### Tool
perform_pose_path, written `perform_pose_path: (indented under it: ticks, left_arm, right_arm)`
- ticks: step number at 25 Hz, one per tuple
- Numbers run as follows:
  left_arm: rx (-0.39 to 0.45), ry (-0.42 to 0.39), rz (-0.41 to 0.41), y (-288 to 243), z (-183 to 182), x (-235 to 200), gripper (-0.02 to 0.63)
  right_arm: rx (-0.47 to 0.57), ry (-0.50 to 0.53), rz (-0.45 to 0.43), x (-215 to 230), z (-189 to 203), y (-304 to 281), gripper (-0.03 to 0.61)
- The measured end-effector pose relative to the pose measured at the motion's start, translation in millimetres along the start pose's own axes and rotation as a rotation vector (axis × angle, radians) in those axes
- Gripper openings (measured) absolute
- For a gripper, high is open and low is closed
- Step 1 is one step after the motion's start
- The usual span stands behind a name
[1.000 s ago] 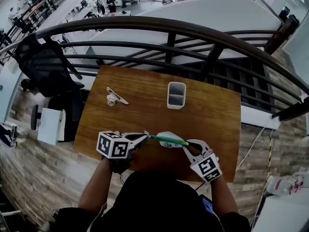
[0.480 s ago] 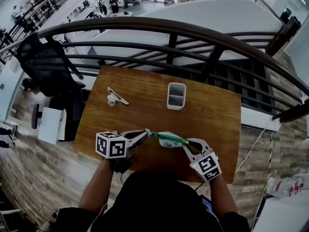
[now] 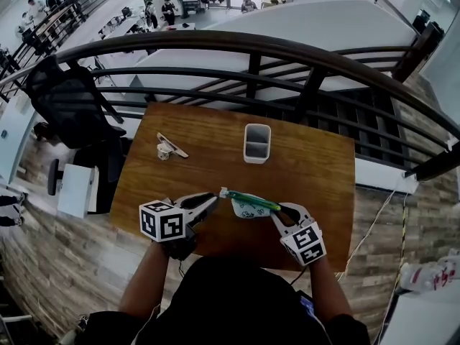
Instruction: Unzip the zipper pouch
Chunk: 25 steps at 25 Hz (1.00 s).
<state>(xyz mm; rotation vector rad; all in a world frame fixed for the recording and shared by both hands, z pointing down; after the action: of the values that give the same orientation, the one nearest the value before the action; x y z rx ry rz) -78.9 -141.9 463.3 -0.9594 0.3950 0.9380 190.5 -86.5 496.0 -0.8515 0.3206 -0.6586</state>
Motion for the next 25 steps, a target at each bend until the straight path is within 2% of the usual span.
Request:
perform_pose_path:
  ticks: [4,11,16,21,25]
  left_arm:
    - [0.024,0.019,-0.023,0.1,7.6,1.4,0.077]
    - [0.054,0.032,-0.035,5.7,19.3,5.6,0.077]
    - [0.087,0.025,-0.063,-0.9,32.9,27.4,0.077]
    - [0.157,0.036,-0.095,8.7,46.4,35.6,0.075]
    - [0.261,0.000,-0.150,21.1,65.9,56.7,0.075]
  right_arm:
    - [0.025,-0.065,-0.003,9.0,5.7,8.5,0.123]
    - [0.068,-0.109,0.048,14.8,11.6,24.8,0.130]
    - [0.090,-0.099,0.050,21.6,29.9,47.2,0.130]
    - [0.104,-0.076,0.023,13.9,34.2,52.7,0.124]
    - [0.141,-0.050,-0.011,6.7,49.3,61.8,0.106]
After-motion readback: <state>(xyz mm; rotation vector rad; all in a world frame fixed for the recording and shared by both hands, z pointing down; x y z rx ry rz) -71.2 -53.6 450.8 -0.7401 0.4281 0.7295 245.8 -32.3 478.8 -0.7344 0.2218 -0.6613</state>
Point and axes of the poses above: the fingertips, and each gripper's own axes: y backward along the fingers, x to its right, z out of its underside, the point moved 8 cm from there along y, backward along the fingers, and after that the axes turned 13 degrees about -x, right-handed, at the moved point
